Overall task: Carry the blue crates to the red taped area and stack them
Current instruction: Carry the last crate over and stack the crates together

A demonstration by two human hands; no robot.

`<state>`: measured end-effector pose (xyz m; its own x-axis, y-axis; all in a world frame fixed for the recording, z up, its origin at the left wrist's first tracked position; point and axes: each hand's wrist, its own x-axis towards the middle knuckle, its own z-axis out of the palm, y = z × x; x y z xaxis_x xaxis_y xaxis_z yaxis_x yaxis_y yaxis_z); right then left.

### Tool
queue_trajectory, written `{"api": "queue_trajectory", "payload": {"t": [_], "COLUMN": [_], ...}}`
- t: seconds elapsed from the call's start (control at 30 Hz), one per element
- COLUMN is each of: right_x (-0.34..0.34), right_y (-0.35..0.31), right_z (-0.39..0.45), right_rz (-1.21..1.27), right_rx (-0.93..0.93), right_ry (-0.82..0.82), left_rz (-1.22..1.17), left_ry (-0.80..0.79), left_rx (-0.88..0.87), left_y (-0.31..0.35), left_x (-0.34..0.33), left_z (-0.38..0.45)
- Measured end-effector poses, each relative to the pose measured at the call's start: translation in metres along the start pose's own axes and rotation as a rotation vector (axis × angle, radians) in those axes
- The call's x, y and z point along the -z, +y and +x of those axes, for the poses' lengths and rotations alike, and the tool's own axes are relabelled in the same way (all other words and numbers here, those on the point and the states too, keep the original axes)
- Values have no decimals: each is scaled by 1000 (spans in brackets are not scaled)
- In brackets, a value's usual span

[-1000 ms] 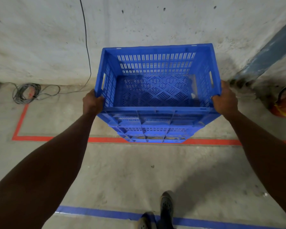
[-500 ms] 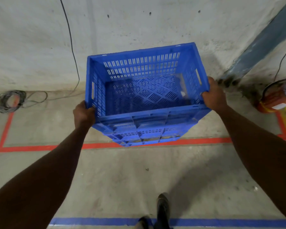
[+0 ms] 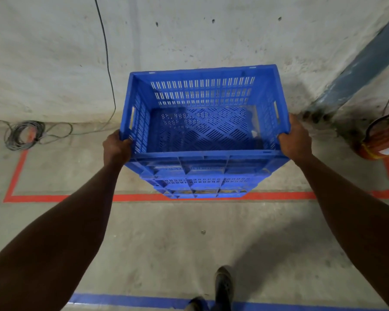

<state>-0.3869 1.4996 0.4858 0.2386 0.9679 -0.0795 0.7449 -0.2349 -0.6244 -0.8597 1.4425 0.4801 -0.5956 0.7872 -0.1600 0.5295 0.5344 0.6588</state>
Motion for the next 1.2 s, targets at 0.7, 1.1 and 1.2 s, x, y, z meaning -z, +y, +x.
{"api": "queue_trajectory", "payload": {"t": [0.7, 1.1, 1.2], "right_x": [2, 7, 16], "right_y": [2, -2, -4], "right_z": [4, 1, -2], "right_rz": [-2, -61, -5], "right_rx": [-44, -95, -86], "right_ry": [-43, -108, -189], "left_rz": [12, 51, 38], "left_ry": [-21, -88, -121], "left_rx": [-24, -18, -40], "left_y": [-4, 1, 0], "left_x": [-3, 4, 11], "left_z": [3, -4, -17]}}
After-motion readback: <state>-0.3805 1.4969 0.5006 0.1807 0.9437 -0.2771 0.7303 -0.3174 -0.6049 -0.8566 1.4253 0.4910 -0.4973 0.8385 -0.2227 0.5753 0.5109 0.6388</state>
